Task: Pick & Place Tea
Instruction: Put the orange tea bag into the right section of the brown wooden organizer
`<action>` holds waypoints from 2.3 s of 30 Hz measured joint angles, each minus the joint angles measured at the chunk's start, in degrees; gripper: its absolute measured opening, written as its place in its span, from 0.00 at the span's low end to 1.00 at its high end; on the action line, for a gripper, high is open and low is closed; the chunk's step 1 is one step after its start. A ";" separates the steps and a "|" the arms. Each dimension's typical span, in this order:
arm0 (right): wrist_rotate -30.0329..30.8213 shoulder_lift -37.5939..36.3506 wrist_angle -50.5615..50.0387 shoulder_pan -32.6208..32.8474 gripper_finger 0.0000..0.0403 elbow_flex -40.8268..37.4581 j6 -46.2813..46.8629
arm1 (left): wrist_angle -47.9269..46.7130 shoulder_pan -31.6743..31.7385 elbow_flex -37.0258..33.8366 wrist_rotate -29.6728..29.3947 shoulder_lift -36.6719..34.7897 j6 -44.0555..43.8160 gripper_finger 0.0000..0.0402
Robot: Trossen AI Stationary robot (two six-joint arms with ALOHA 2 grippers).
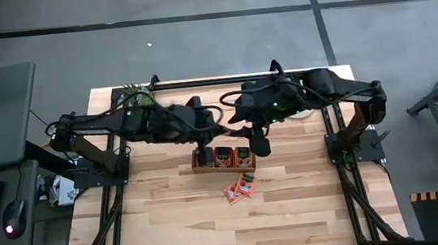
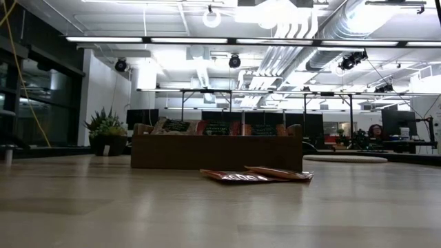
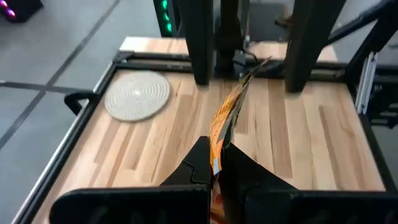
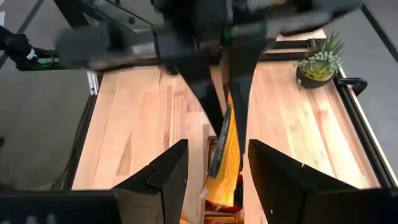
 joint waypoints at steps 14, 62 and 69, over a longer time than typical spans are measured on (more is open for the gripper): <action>-0.09 0.00 -0.57 0.00 0.40 -0.03 1.93 | 1.13 0.00 0.14 -0.28 1.83 0.00 0.00; 11.67 1.05 -3.91 0.33 0.00 -0.03 1.97 | 0.71 -0.02 0.14 -3.68 1.10 0.57 0.43; 13.79 1.05 -9.84 0.41 0.00 -0.03 4.04 | -4.53 -0.02 0.19 -8.28 -1.93 -0.59 0.55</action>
